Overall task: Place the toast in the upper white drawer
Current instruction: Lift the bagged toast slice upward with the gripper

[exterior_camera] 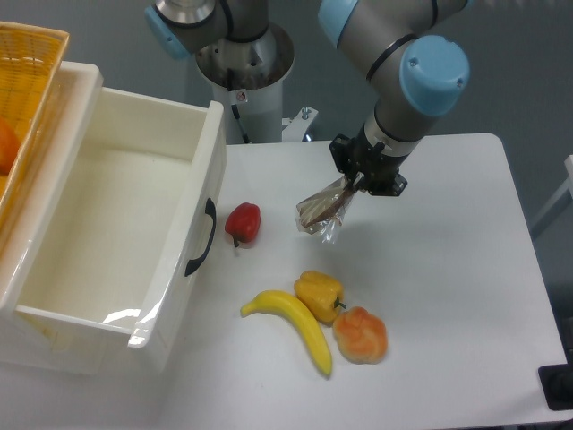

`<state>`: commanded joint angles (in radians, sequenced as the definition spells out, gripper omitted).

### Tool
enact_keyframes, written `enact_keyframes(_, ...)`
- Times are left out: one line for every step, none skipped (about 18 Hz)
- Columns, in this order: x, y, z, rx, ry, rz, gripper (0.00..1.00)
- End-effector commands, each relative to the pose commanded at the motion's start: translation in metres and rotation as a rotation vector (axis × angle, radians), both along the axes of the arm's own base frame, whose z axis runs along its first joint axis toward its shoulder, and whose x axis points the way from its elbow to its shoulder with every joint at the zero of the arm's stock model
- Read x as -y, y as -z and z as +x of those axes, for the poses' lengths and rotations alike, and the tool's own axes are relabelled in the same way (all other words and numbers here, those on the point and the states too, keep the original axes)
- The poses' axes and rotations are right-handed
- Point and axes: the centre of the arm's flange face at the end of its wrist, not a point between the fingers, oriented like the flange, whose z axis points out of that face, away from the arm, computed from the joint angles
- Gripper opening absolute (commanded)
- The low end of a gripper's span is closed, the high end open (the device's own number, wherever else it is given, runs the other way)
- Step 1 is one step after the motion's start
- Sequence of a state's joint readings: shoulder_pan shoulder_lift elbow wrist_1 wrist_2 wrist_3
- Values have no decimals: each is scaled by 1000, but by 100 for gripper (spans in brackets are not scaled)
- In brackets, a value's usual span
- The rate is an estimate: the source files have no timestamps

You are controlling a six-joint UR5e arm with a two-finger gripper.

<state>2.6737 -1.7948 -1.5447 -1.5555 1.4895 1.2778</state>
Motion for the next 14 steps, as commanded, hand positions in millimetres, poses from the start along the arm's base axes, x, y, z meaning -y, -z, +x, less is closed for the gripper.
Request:
enact_keyframes(0,1,0,1,0,-1,0)
enact_keyframes(1,1,-1,1,-2,-1,0)
enact_keyframes(1,0,0,1,-1,-2,0)
enact_keyframes(1,-1,-1,0,-5,0,0)
enact_keyframes(1,-3,-1,-4,-6,1,0)
enact_keyframes(2,-7,-2,-11,-17,3,0)
enact_keyframes(2,-7,-1,-3,-18,-1,0)
enact_keyframes(2,-12,1,8,-20,-8,0)
enact_keyframes(2,-18,2,21,-24,-14,0)
enact_keyframes(3,-25,4,33,-35,-22,0)
enact_keyframes(4,-34,5,34,-50,-26,0)
enact_keyframes(4,-38,8,42,-67,-35,0)
enact_keyframes(5,-43,12,51,-88,-48,0)
enact_keyframes(10,-55,20,52,-99,-48,0)
